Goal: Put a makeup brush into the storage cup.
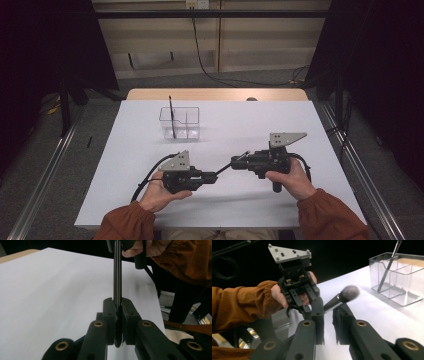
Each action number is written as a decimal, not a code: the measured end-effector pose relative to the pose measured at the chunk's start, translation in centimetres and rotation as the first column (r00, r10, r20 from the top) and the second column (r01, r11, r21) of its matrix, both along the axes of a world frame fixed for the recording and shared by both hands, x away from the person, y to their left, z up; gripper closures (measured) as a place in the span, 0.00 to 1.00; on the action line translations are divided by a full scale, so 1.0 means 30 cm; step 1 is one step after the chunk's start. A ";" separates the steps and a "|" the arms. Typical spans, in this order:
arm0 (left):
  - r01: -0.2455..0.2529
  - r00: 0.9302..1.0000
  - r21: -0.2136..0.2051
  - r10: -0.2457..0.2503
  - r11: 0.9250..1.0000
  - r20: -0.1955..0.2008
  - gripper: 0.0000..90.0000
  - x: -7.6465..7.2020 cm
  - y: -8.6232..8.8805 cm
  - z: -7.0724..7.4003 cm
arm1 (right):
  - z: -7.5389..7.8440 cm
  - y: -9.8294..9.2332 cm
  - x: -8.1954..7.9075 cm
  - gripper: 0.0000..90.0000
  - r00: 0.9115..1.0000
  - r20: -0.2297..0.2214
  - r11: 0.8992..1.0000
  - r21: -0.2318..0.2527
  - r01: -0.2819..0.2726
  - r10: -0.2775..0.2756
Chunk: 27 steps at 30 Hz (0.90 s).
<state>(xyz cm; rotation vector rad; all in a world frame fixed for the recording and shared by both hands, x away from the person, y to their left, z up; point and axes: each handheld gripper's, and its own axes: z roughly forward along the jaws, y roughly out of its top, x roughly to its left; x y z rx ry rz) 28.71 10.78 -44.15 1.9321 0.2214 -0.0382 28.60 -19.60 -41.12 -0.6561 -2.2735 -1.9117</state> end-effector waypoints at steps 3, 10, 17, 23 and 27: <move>-0.009 1.000 0.008 0.008 1.000 0.005 0.92 0.001 -0.002 -0.003 | 0.001 0.002 0.000 0.92 1.000 -0.009 1.000 -0.001 -0.012 0.012; -0.036 0.999 0.003 0.036 0.999 0.005 0.86 0.009 0.002 -0.004 | 0.011 0.006 -0.003 0.94 1.000 -0.010 1.000 0.004 -0.009 0.009; -0.071 0.997 -0.007 0.070 0.997 -0.011 0.71 0.017 0.008 -0.005 | 0.017 0.001 -0.003 0.94 1.000 -0.004 1.000 0.006 -0.001 0.001; -0.126 0.992 -0.025 0.125 0.992 -0.016 0.54 0.017 0.020 0.007 | 0.021 -0.006 0.001 0.94 1.000 -0.001 1.000 -0.006 0.012 -0.012; -0.158 0.987 -0.030 0.157 0.987 -0.020 0.42 0.019 0.031 0.015 | 0.022 -0.014 0.004 0.94 1.000 -0.001 0.999 -0.009 0.031 -0.031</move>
